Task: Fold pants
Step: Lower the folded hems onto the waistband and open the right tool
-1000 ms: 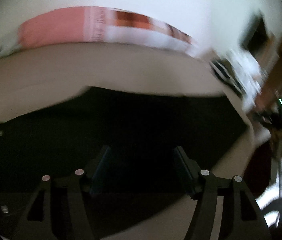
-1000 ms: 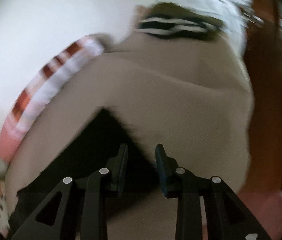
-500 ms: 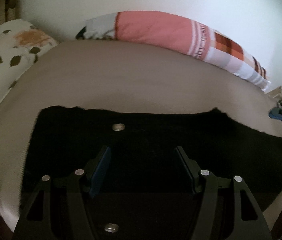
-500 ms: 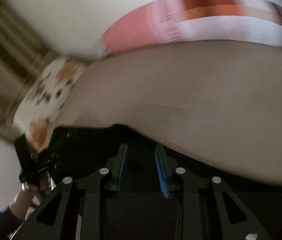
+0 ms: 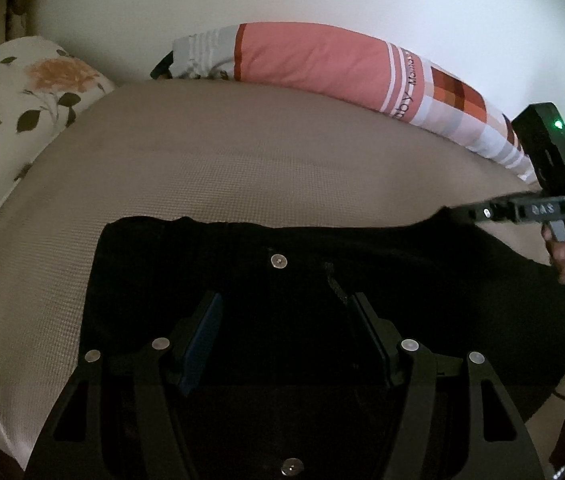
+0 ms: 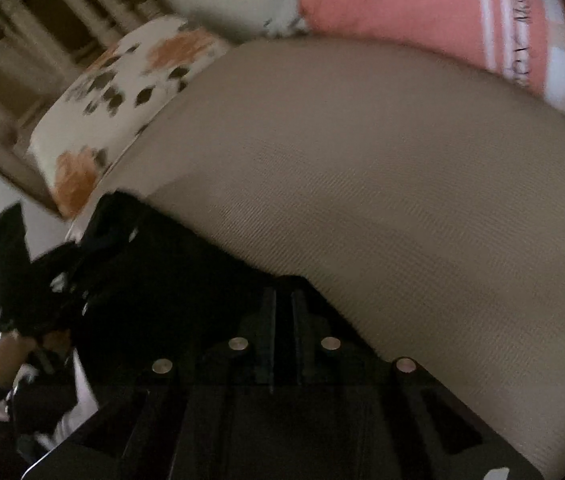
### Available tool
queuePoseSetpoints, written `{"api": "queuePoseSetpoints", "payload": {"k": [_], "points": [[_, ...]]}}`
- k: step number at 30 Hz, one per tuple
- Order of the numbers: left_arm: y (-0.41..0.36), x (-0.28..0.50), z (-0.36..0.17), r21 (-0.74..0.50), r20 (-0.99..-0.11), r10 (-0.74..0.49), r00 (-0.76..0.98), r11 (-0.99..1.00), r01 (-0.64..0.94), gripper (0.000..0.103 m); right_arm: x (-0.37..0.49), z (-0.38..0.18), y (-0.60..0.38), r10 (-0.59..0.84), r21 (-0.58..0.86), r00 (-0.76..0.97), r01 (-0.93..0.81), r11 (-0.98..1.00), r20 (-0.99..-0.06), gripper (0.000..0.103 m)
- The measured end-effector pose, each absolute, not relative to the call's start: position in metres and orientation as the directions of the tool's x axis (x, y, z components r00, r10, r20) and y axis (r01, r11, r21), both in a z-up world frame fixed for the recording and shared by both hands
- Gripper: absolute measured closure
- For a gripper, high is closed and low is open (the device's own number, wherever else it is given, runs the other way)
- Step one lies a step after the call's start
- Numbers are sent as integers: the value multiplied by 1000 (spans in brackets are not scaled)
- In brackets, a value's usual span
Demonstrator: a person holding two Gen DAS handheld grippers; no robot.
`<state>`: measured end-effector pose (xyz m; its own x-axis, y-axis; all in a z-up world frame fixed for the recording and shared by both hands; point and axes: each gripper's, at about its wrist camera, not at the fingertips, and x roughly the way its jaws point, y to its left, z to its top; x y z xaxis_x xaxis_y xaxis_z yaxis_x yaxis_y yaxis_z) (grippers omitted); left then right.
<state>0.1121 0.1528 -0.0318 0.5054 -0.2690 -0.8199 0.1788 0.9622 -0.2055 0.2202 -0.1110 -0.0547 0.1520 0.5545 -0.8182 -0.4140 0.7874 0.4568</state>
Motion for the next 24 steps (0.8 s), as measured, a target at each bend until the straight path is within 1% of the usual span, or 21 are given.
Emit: {"api": "queuePoseSetpoints", "payload": {"k": [2, 4, 6, 7, 8, 9, 10, 12, 15, 19, 20, 24], "points": [[155, 112, -32, -215, -816, -280, 507, 959, 183, 38, 224, -63, -112, 537, 447, 153, -392, 804, -830, 98], [154, 112, -33, -211, -814, -281, 508, 959, 192, 38, 224, -76, -109, 490, 399, 173, -387, 832, -854, 98], [152, 112, -33, -197, -816, -273, 509, 960, 199, 38, 226, -80, -107, 492, 402, 191, -368, 838, -850, 98], [150, 112, -33, -184, -819, -265, 510, 961, 204, 38, 226, -80, -107, 492, 403, 198, -362, 841, -848, 92], [148, 113, -33, -173, -821, -258, 509, 963, 208, 38, 226, -78, -107, 494, 406, 201, -357, 841, -846, 91], [144, 113, -32, -149, -828, -241, 507, 965, 214, 38, 226, -76, -108, 482, 396, 211, -345, 851, -850, 83], [140, 113, -31, -123, -836, -220, 503, 968, 219, 38, 224, -70, -113, 476, 397, 231, -317, 861, -849, 72], [132, 112, -26, -94, -845, -195, 499, 971, 220, 38, 216, -55, -129, 479, 405, 287, -283, 870, -829, 71], [113, 106, -10, -109, -822, -245, 514, 954, 280, 38, 192, -33, -150, 453, 379, 352, -262, 888, -819, 71], [68, 107, 0, -137, -800, -334, 498, 910, 390, 38, 156, -24, -182, 370, 314, 385, -200, 928, -846, 70], [59, 108, 1, -140, -801, -345, 490, 903, 406, 38, 144, -24, -190, 326, 277, 390, -176, 944, -861, 70], [3, 115, -4, -157, -797, -403, 449, 857, 491, 38, 108, -34, -226, 229, 211, 390, -89, 973, -892, 68]]}}
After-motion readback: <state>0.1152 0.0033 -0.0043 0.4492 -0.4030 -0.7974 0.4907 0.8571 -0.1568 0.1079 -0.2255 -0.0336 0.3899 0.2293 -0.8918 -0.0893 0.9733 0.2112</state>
